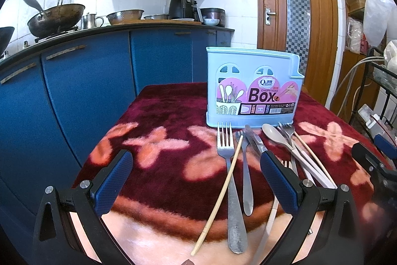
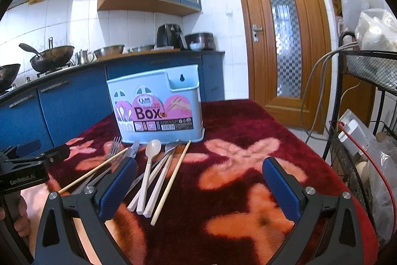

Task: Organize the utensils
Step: 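Lower the right gripper onto a wooden chopstick and close on it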

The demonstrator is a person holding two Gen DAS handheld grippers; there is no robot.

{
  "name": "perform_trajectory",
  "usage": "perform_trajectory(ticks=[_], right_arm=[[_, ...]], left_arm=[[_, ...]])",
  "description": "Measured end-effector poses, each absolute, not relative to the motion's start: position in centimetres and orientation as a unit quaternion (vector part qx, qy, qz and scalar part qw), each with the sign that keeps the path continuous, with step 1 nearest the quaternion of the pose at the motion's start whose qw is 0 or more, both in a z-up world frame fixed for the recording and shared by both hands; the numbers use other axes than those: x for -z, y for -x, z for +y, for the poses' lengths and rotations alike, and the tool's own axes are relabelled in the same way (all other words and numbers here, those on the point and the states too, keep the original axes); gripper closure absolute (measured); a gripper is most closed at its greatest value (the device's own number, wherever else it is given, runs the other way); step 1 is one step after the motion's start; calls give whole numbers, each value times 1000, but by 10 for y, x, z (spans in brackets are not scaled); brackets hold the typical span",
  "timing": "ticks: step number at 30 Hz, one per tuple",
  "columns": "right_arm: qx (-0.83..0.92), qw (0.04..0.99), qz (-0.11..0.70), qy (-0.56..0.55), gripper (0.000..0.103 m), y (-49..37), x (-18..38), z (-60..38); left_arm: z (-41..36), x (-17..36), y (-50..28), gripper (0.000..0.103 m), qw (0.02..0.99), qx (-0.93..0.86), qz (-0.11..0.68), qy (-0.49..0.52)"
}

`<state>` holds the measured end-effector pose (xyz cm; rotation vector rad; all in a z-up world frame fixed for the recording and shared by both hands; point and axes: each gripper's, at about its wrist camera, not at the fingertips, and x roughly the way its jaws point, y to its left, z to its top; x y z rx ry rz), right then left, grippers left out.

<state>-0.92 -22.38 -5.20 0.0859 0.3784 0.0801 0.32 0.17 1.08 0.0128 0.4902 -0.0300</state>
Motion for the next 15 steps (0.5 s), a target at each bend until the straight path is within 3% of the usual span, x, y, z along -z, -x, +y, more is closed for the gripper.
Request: perform_trajectory(ticks=[9,15], right_arm=[[-76,950,298,-52,1,-31,49,-225],[-86,930,355,-49,16,-53,53,-225]], left_arm=[[8,-16,-33,0,952,21,302,-43],[10,-9,-56,5,933,51,354,-37]])
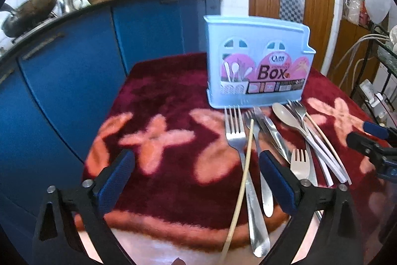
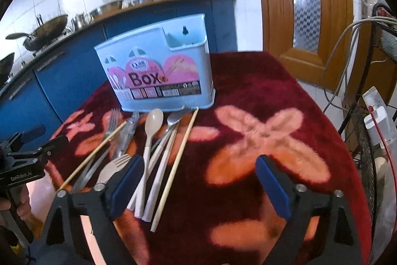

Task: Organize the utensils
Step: 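Lower the right gripper onto a wooden chopstick and close on it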

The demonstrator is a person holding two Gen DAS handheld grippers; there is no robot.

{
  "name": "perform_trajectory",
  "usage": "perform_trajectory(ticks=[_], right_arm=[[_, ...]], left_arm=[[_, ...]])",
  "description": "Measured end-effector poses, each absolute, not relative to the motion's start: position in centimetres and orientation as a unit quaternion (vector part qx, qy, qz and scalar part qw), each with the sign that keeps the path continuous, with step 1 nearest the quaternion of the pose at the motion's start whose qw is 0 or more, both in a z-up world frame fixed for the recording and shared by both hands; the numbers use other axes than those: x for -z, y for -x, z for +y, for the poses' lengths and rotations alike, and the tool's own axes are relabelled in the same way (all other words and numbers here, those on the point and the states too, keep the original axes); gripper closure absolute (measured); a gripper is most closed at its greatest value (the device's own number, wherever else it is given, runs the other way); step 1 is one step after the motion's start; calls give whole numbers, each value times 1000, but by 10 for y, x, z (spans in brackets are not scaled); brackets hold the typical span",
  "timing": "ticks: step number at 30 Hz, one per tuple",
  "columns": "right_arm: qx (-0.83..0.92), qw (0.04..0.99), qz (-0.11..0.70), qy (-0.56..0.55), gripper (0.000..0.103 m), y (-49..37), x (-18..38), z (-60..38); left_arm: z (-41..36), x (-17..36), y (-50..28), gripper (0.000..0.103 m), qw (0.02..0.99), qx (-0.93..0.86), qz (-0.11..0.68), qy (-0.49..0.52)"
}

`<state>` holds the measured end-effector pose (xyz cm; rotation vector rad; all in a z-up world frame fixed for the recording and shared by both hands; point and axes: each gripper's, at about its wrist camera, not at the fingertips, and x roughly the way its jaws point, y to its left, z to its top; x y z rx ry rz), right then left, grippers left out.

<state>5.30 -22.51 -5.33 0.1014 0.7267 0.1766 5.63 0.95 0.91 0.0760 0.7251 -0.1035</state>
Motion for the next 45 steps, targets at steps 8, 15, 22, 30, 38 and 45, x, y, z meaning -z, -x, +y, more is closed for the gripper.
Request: perform_trajectory(ticks=[8,15,22,30,38,45], right_arm=[[-116,902,414,-32,39,-78,62,-215],[-115,885,452,-5,61,-97,68,-206],[-121,870,478,-2,71,-111,69,-205],[-129,859,495,-7,96,-110,67,-207],[-138,842,522,-4,97,-91,65,-217],[-144,827,543,4,97,-93,62,-219]], left_arm=[[-6,7,-70,13,907,103,405,-47],[-20,15,-82,27,892,116,431,-69],[-19,25,-98,53,868,139,475,-39],[-5,21,-94,90,863,155,481,-1],[10,21,-85,90,850,151,505,-1],[4,19,-88,90,836,149,528,-30]])
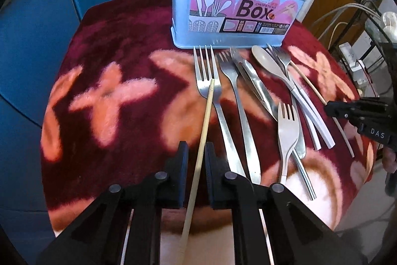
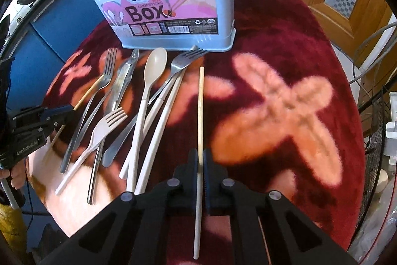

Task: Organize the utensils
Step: 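Lower the right gripper onto a wooden chopstick and close on it, then lift the chopstick with the right gripper and lower it into the blue holder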

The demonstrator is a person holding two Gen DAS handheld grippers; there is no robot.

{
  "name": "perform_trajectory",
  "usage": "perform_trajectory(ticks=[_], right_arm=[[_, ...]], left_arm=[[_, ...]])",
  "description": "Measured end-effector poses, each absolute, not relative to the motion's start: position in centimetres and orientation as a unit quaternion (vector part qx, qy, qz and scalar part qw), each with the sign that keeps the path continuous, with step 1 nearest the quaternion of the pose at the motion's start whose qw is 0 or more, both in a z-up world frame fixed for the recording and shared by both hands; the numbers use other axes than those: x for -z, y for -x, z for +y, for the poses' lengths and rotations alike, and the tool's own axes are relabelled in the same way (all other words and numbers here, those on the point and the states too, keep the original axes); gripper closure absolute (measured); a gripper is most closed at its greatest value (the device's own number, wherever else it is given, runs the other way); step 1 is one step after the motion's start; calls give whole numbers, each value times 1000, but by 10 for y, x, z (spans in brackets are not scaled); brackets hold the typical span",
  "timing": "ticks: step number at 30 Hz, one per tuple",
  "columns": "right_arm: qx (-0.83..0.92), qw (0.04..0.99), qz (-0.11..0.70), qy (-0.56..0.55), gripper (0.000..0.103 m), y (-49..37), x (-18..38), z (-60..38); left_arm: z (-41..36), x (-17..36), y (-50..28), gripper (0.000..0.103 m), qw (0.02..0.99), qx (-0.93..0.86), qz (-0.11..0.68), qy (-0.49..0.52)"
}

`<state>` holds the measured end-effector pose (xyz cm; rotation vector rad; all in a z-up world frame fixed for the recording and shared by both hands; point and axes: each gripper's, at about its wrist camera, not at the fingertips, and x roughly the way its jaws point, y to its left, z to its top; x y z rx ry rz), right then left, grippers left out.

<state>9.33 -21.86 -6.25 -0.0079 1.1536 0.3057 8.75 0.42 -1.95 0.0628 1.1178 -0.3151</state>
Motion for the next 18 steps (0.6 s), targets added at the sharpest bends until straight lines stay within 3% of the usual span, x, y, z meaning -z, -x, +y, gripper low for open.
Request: perform_trajectory(ticks=[18], right_arm=[[-166,774,607,71,94,-144,68,-192]], left_arm=[[-21,20,-142,90,783,163,594,-85]])
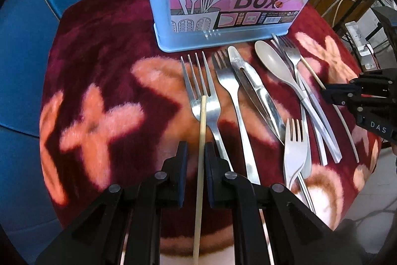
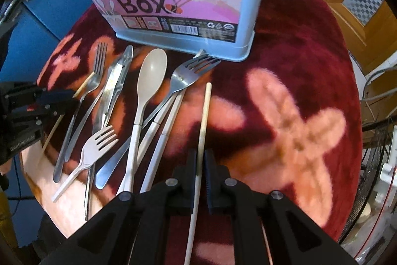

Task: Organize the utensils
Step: 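Lift the chopstick with the right gripper and lower it into the blue holder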

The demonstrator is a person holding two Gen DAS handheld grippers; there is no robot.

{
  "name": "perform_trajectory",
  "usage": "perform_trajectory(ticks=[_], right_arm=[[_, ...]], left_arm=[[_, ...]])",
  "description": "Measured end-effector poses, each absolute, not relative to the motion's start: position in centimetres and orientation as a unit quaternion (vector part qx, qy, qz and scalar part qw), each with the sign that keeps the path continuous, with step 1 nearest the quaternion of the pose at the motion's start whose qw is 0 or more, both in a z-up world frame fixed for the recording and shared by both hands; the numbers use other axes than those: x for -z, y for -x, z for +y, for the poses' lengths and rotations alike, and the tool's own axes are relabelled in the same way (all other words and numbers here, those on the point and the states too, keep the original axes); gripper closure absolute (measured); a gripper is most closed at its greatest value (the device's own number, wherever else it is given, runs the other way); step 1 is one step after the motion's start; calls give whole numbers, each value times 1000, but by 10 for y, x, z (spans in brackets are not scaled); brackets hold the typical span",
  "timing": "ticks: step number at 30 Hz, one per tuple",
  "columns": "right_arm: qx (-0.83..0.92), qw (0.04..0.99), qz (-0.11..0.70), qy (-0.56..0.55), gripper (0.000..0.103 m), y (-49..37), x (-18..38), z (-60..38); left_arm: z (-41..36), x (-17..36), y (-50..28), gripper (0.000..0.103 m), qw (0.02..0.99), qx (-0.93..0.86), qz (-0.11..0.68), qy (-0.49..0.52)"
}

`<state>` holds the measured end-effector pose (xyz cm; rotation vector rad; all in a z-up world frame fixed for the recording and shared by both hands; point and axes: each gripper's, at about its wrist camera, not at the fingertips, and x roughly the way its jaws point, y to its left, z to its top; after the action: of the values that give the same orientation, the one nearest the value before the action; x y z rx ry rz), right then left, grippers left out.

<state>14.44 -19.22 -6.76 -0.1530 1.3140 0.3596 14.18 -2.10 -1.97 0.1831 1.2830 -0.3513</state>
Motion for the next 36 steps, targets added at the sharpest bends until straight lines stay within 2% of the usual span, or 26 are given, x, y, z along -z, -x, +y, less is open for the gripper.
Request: perform_trajectory(ticks=[7,11,19,29,36], right_arm=[[-184,768,611,52,94,-154,68,-199],[-184,778,599,50,95,-153,68,-201],[-184,810,557,6,97,-120,50,-217],[-186,882,432,-39,97,-79,-10,-229],[-198,913,348,-74,97,-88,-50,-227]], left_arm=[[-21,17,-147,91,783,165,595,-81],[-9,17,-138,100,787,170,590,-58],[18,-6,-112,100,815,180,550,-12],[35,-61,-93,100,869,171,462,37],[26,-102,-106,100,896,177,401,64]])
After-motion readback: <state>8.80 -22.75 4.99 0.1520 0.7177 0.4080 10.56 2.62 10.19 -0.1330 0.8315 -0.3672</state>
